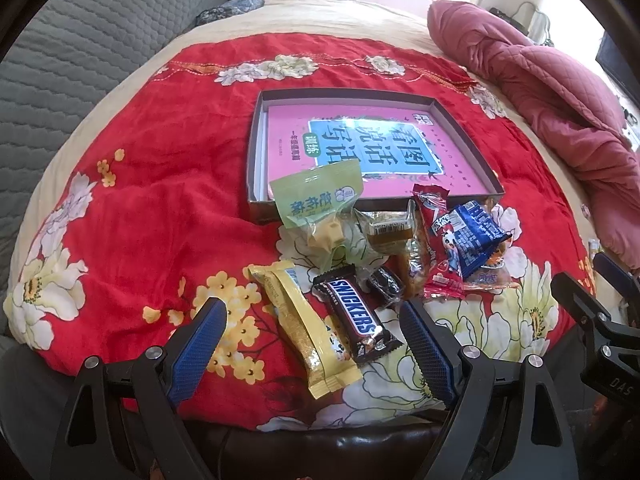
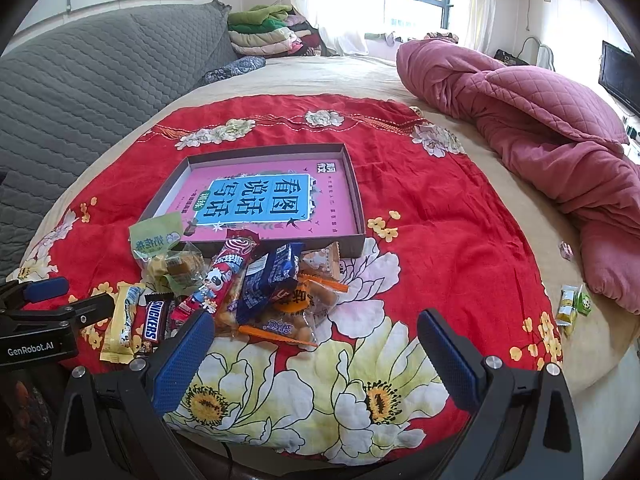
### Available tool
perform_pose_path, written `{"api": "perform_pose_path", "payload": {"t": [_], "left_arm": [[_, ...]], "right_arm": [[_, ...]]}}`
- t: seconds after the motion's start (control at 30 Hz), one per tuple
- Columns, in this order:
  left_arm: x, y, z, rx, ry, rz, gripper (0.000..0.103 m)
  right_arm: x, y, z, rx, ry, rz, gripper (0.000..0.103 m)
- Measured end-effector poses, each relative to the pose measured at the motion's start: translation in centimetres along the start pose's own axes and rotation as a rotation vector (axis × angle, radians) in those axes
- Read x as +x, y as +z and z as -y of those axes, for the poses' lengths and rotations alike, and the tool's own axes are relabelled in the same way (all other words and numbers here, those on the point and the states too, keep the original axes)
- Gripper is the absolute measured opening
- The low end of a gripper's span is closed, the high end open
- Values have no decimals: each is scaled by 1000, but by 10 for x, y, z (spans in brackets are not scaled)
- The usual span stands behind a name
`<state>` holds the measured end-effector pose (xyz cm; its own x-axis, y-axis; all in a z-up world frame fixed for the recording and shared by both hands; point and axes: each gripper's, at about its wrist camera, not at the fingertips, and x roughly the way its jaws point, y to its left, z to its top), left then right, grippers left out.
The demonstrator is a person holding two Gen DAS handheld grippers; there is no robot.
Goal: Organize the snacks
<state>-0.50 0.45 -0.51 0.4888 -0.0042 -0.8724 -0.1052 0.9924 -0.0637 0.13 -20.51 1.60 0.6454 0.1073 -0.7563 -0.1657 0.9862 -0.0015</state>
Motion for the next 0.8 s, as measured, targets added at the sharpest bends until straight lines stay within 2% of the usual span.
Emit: {"api": "perform_pose_path", "payload": {"t": [0.3, 0.8], "left_arm": [[1, 0, -4, -17, 2, -5, 89], [12, -4, -33, -95, 10, -61, 89]], "right_arm": [[0, -1, -2, -10, -3, 9, 102], [7, 5, -13, -32, 67, 8, 102]]}}
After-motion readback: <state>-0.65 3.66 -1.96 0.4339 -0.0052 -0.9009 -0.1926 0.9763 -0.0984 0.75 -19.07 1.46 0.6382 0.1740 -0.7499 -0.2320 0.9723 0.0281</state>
